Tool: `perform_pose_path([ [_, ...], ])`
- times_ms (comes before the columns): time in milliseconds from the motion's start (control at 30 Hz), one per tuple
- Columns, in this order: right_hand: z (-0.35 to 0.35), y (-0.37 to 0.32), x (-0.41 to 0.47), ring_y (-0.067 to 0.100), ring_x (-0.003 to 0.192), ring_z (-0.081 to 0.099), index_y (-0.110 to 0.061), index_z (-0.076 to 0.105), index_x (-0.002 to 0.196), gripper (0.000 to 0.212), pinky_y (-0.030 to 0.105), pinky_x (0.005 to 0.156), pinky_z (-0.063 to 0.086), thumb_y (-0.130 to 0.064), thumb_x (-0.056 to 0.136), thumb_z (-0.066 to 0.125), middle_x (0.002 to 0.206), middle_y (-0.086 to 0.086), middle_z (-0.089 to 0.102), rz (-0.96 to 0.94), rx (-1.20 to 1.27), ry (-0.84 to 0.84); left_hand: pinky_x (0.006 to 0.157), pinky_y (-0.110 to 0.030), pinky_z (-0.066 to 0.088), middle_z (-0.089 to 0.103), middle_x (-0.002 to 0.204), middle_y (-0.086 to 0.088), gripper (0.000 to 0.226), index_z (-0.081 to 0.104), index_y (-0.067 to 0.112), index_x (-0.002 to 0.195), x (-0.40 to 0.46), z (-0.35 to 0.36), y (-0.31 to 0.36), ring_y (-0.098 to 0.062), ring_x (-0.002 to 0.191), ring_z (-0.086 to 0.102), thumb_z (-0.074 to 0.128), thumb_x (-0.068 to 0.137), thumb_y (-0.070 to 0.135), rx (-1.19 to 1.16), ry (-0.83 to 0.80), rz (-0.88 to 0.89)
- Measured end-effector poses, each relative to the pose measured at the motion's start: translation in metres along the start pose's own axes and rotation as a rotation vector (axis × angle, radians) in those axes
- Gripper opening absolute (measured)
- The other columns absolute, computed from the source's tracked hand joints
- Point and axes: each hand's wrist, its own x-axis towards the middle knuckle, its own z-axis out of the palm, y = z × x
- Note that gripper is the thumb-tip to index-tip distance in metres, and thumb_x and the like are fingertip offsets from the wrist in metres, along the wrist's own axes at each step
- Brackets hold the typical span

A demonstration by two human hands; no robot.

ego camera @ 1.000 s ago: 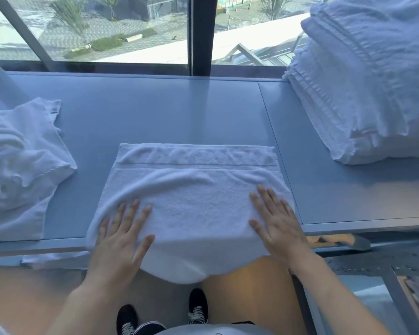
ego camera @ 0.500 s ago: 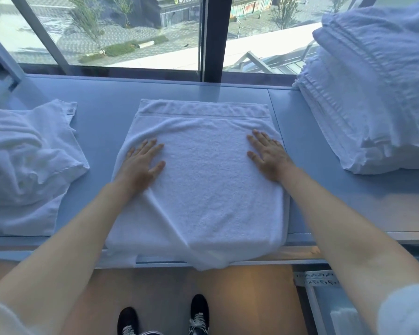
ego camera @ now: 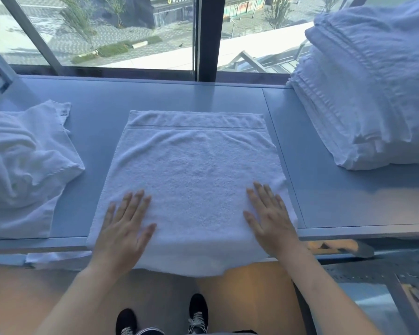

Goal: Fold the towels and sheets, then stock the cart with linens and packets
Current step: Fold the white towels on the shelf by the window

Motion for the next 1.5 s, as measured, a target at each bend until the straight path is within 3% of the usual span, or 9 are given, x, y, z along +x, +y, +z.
perform_pose_path([
  [333, 0.0, 0.022, -0.054, 0.01, 0.158, -0.01, -0.038, 0.003, 0.164, 0.063, 0.047, 0.127, 0.002, -0.058, 0.107, 0.022, 0.171, -0.018, -0.01, -0.047, -0.058, -0.039, 0.125, -0.049, 0.009, 0.01, 0.172, 0.008, 0.07, 0.018, 0.03, 0.164, -0.053, -0.003, 0.007, -0.018, 0.159, 0.008, 0.021, 0.102, 0.064, -0.016, -0.07, 0.003],
  [533, -0.013, 0.028, 0.042, 0.006, 0.157, -0.012, -0.036, 0.006, 0.164, 0.064, 0.042, 0.128, -0.001, -0.055, 0.107, 0.026, 0.17, -0.018, -0.011, -0.021, -0.057, -0.069, 0.128, -0.041, -0.004, -0.007, 0.171, 0.015, 0.079, 0.005, 0.036, 0.163, 0.029, -0.012, -0.006, -0.008, 0.157, -0.011, 0.006, 0.093, 0.071, -0.057, -0.11, -0.086],
  [733, -0.036, 0.039, 0.137, 0.011, 0.158, -0.001, -0.033, 0.011, 0.165, 0.063, 0.041, 0.128, 0.002, -0.052, 0.107, 0.028, 0.173, -0.01, 0.002, -0.076, -0.111, -0.086, 0.127, -0.041, -0.002, 0.002, 0.172, 0.01, 0.065, 0.013, 0.034, 0.164, 0.123, -0.018, -0.032, -0.01, 0.158, -0.002, 0.028, 0.105, 0.057, -0.04, -0.101, -0.071],
  [867, -0.04, 0.034, 0.157, 0.013, 0.159, -0.001, -0.032, 0.01, 0.165, 0.062, 0.044, 0.128, 0.003, -0.051, 0.108, 0.027, 0.173, -0.009, 0.001, -0.053, -0.119, -0.088, 0.128, -0.043, -0.001, 0.0, 0.172, 0.009, 0.066, 0.009, 0.034, 0.164, 0.145, -0.022, -0.033, -0.011, 0.158, -0.004, 0.029, 0.105, 0.056, -0.019, -0.132, -0.075],
  [1033, -0.023, 0.023, 0.118, 0.02, 0.158, 0.012, -0.023, 0.027, 0.162, 0.056, 0.049, 0.127, 0.01, -0.04, 0.11, 0.031, 0.172, -0.002, 0.015, 0.034, -0.042, 0.046, 0.121, -0.061, 0.019, 0.023, 0.169, -0.005, 0.057, 0.035, 0.021, 0.158, 0.1, -0.021, 0.001, -0.031, 0.156, 0.019, 0.04, 0.104, 0.038, -0.033, 0.042, -0.144],
  [1100, -0.017, 0.028, 0.098, 0.021, 0.157, 0.018, -0.02, 0.036, 0.159, 0.052, 0.05, 0.127, 0.015, -0.035, 0.11, 0.038, 0.17, -0.002, 0.023, 0.041, 0.0, 0.121, 0.117, -0.062, 0.025, 0.03, 0.167, -0.005, 0.06, 0.042, 0.022, 0.154, 0.065, -0.017, 0.012, -0.032, 0.153, 0.027, 0.036, 0.099, 0.044, -0.065, 0.049, -0.097],
  [1333, -0.031, 0.045, 0.089, 0.019, 0.156, 0.023, -0.018, 0.041, 0.157, 0.05, 0.046, 0.127, 0.016, -0.024, 0.108, 0.046, 0.167, 0.0, 0.03, -0.039, -0.011, 0.094, 0.127, -0.052, -0.002, 0.001, 0.172, 0.011, 0.07, 0.017, 0.037, 0.163, 0.033, -0.006, 0.02, -0.016, 0.159, -0.003, 0.014, 0.097, 0.062, -0.019, -0.054, -0.085],
  [1433, -0.036, 0.022, 0.082, 0.02, 0.157, 0.02, -0.015, 0.036, 0.158, 0.053, 0.049, 0.126, 0.017, -0.025, 0.107, 0.045, 0.169, 0.002, 0.026, 0.012, -0.029, 0.131, 0.126, -0.055, -0.001, -0.004, 0.172, 0.01, 0.073, 0.014, 0.037, 0.163, 0.04, -0.009, 0.027, -0.018, 0.159, -0.006, 0.01, 0.095, 0.062, -0.003, -0.081, -0.109],
  [1500, -0.031, 0.0, 0.06, 0.019, 0.158, 0.016, -0.017, 0.035, 0.159, 0.053, 0.048, 0.126, 0.016, -0.029, 0.108, 0.044, 0.169, 0.0, 0.024, -0.051, 0.07, 0.126, 0.124, -0.06, 0.009, 0.007, 0.173, 0.002, 0.069, 0.022, 0.032, 0.163, 0.034, -0.012, 0.03, -0.025, 0.159, 0.004, 0.02, 0.099, 0.057, 0.019, -0.043, -0.139],
])
